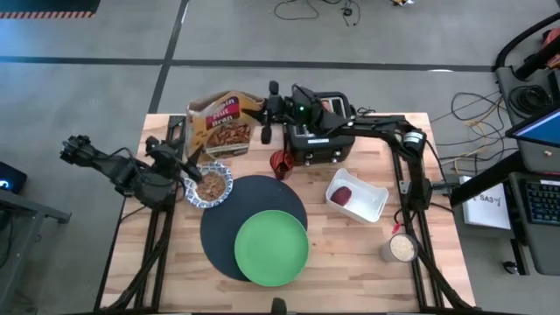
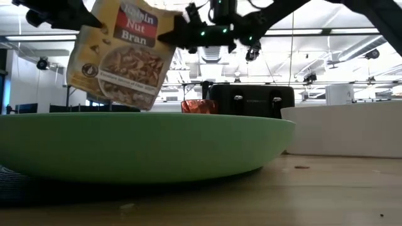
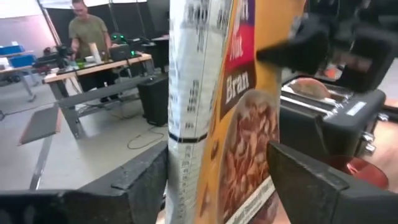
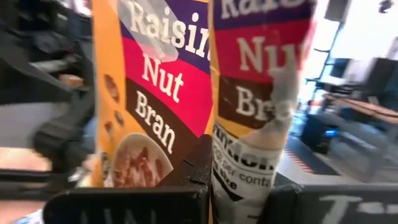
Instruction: Arrange a breakfast setting
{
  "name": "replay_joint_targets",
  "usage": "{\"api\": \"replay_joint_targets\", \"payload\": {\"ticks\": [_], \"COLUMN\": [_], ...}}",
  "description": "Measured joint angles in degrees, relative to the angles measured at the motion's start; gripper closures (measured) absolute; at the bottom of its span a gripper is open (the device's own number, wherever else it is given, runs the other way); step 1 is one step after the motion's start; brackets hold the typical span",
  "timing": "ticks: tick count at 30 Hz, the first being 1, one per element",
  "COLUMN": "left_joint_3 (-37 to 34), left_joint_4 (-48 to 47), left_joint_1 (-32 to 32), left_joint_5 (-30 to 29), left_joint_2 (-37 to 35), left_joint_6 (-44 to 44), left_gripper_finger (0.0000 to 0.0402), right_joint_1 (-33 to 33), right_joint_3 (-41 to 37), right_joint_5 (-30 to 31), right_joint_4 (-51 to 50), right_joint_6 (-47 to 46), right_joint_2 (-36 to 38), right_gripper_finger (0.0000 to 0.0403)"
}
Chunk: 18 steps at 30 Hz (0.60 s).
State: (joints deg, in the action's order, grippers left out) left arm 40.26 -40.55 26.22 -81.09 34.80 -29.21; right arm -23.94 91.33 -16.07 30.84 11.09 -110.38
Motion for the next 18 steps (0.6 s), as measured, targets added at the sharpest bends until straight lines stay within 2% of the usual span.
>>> {"api": "replay_joint_targets", "payload": {"ticks": [6, 11, 18], "left_joint_3": [0.0, 0.2, -0.3], "left_joint_4": [-1.2, -2.5, -3.2], "left_joint_1": [0.0, 0.0, 0.0], "left_joint_5": [-0.5, -4.8, -2.3], "left_joint_2": [-2.9, -5.9, -8.4], "left_joint_6": [0.5, 0.7, 0.5], "left_gripper_finger": [0.0143, 0.0143, 0.0143], "right_joint_1": [-0.2, -0.5, -0.4], "right_joint_3": [2.4, 6.0, 12.9], "right_joint_5": [4.9, 9.0, 10.5], "right_joint_4": [1.6, 0.0, -4.4], "right_joint_6": [0.3, 0.5, -2.0], "right_joint_2": [-6.1, -12.0, -17.3], "right_gripper_finger": [0.0394, 0.0395, 0.0395]}}
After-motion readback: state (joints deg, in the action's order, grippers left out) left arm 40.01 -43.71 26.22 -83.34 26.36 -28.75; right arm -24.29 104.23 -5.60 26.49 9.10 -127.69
